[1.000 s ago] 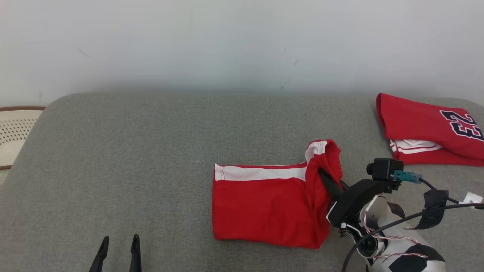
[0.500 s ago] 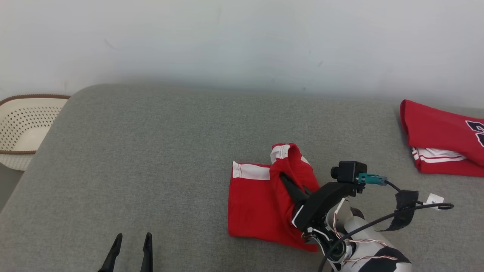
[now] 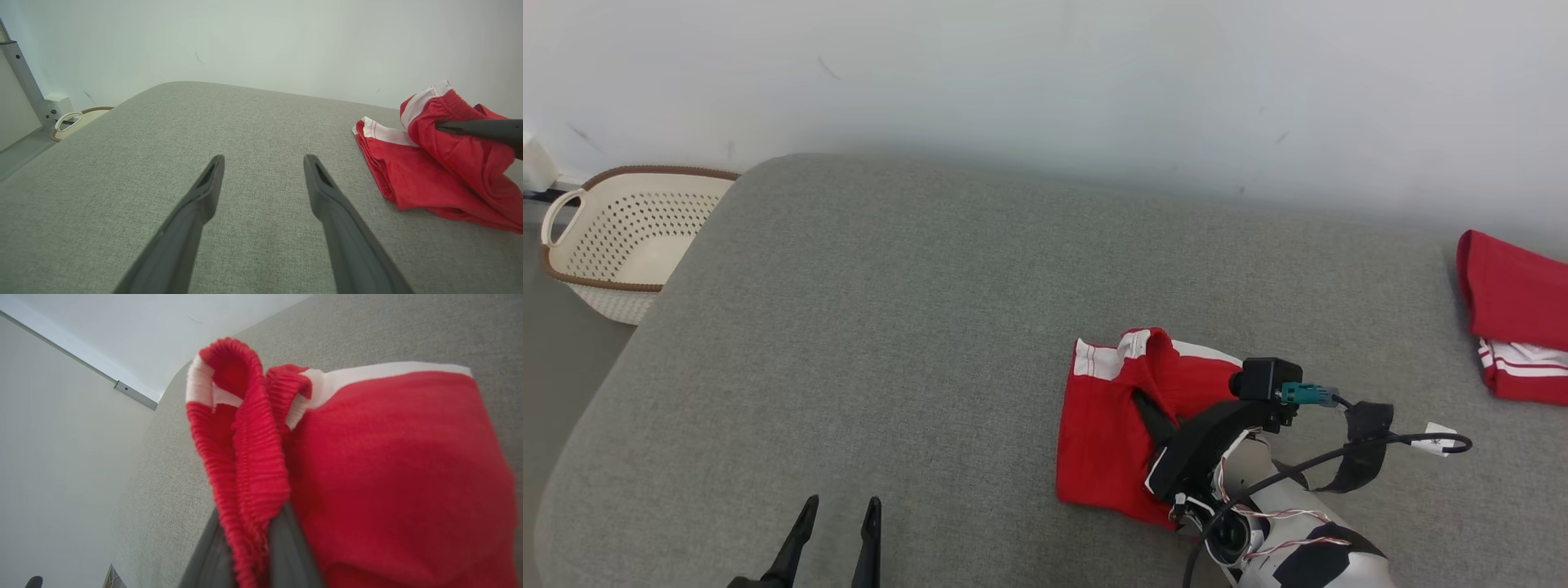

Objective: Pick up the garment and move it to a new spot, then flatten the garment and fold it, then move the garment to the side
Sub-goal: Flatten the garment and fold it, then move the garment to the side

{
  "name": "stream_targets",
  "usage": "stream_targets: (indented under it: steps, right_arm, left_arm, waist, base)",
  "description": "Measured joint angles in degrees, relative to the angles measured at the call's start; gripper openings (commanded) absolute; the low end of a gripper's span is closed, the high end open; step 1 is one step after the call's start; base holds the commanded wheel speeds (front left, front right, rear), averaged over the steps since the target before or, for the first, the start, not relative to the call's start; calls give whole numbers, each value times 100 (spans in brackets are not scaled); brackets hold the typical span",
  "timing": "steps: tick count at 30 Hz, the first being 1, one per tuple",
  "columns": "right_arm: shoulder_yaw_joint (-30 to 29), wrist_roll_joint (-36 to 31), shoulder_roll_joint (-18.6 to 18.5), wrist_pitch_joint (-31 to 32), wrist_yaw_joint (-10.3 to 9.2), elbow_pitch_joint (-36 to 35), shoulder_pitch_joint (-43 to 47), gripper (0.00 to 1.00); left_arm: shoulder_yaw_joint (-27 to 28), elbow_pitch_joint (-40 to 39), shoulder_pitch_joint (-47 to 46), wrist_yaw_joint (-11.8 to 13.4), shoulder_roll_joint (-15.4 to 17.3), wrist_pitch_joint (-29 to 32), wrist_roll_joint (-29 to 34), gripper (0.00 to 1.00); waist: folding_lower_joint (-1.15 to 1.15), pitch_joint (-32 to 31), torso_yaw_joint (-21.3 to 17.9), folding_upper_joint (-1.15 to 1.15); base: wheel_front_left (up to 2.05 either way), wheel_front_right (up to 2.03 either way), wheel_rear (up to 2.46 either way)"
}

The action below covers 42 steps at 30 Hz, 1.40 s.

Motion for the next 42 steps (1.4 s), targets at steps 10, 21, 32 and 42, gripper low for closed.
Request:
stream_targets:
  steps: [10, 21, 32, 42]
  right_arm:
    - [427, 270, 13, -253, -1, 130, -107, 100]
    - [700, 92, -287, -1160, 0, -405, -125, 100]
    - [171, -690, -826, -1355, -1, -354, 73, 100]
    - [45, -890, -692, -1039, 0, 148, 303, 100]
  left_arm:
    - [109, 24, -34, 34, -2, 0, -26, 100]
    - [168, -9, 57, 57, -7, 0, -25, 100]
    - [298, -129, 161, 91, -10, 0, 4, 100]
    - [296, -157, 162, 79, -11, 0, 18, 100]
  waist:
    - [0, 15, 29, 0]
    - [0, -36, -159, 0]
    - [0, -99, -407, 0]
    - [0, -62, -417, 0]
  base:
    - [0, 0, 0]
    - [0, 0, 0]
    - [0, 0, 0]
    - [0, 0, 0]
